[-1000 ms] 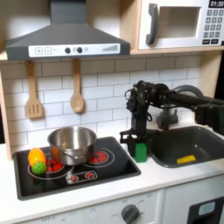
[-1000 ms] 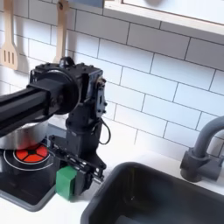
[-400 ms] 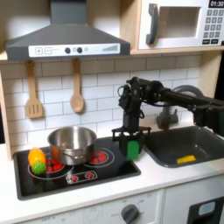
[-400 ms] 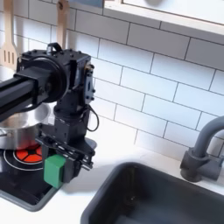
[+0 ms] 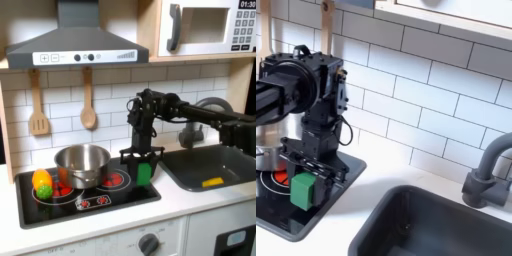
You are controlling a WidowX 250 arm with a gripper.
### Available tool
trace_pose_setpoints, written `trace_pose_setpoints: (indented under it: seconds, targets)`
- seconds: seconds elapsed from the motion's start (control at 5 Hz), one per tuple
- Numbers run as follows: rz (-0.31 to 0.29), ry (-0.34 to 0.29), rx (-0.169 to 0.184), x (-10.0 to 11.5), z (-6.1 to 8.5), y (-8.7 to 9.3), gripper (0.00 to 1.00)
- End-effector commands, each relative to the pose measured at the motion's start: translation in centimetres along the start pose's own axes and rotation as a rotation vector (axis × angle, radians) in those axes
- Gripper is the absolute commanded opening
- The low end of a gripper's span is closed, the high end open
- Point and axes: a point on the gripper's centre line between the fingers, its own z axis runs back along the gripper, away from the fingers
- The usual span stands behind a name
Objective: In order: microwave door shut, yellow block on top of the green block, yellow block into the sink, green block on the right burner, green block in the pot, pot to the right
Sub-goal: 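Put the green block on the right burner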
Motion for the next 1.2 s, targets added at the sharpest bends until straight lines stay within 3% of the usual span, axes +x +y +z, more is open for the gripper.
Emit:
trace_pose_setpoints:
  seconds: [0.0, 0.4, 0.6, 1.0]
  targets:
    - [0.057, 0.001, 0.017, -0.15, -0.21, 0.67, 0.00]
    - [0.095, 0.000, 0.019, 0.02, -0.33, 0.42, 0.00]
    - [0.108, 0.004, 0.012, 0.11, -0.18, 0.62, 1.00]
    - [0.092, 0.012, 0.012, -0.25, 0.12, 0.20, 1.00]
